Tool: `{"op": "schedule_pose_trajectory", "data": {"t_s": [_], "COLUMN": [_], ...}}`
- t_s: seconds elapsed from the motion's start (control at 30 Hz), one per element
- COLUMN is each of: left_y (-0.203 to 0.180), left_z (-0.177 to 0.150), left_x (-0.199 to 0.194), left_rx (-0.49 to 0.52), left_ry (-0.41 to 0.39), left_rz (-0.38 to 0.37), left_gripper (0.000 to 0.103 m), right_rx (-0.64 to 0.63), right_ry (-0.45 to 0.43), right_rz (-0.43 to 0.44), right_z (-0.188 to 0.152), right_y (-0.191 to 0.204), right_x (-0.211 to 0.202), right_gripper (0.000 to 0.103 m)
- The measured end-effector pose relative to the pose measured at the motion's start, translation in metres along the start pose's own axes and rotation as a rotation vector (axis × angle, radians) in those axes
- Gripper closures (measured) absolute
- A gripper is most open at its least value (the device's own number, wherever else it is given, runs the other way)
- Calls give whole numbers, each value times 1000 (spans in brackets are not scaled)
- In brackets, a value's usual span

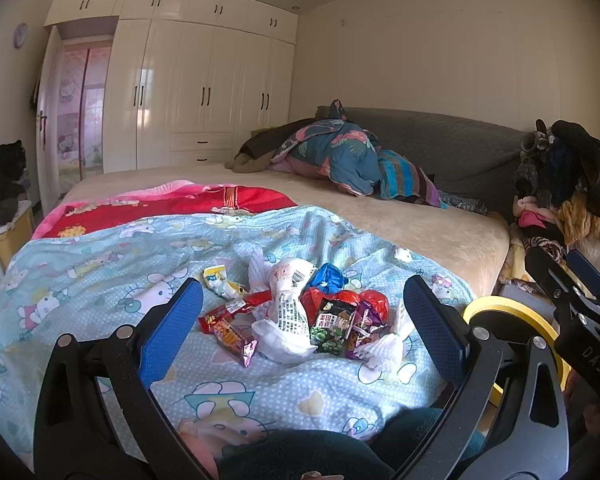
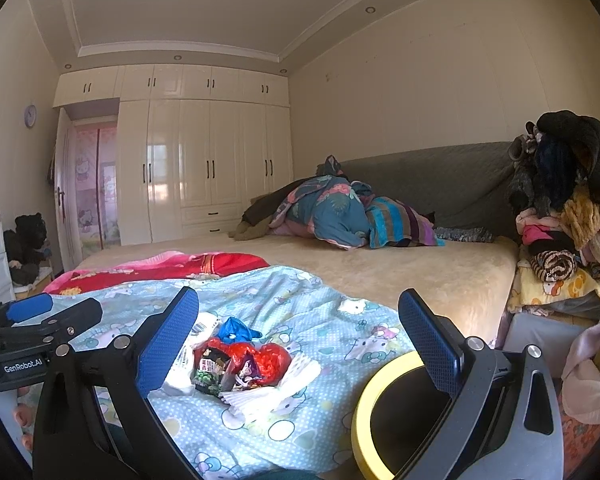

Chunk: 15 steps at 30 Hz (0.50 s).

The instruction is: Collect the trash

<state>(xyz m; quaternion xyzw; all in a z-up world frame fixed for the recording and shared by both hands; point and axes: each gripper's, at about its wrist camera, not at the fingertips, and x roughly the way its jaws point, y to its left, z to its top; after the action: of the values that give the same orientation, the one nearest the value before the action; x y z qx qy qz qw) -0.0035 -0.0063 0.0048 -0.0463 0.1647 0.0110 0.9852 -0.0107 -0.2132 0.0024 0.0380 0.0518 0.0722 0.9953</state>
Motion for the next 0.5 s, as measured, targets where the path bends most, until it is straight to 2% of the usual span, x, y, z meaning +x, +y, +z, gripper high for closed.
{"op": "schedule_pose_trajectory", "data": {"t_s": [0.33,0.5], "left_y": [0,0], "left_z": [2,6], "left_x": [-1,3], "left_rx": [-1,6], "left_ry": [1,26], "left_rz": [-7,-25], "left_gripper": [11,11], "right_rx": [4,3], "right_ry": [13,21], "right_rz": [0,3], "right_z": [0,-2], "right_y": [1,1], "right_x": [0,1], "right_gripper": [5,5]}}
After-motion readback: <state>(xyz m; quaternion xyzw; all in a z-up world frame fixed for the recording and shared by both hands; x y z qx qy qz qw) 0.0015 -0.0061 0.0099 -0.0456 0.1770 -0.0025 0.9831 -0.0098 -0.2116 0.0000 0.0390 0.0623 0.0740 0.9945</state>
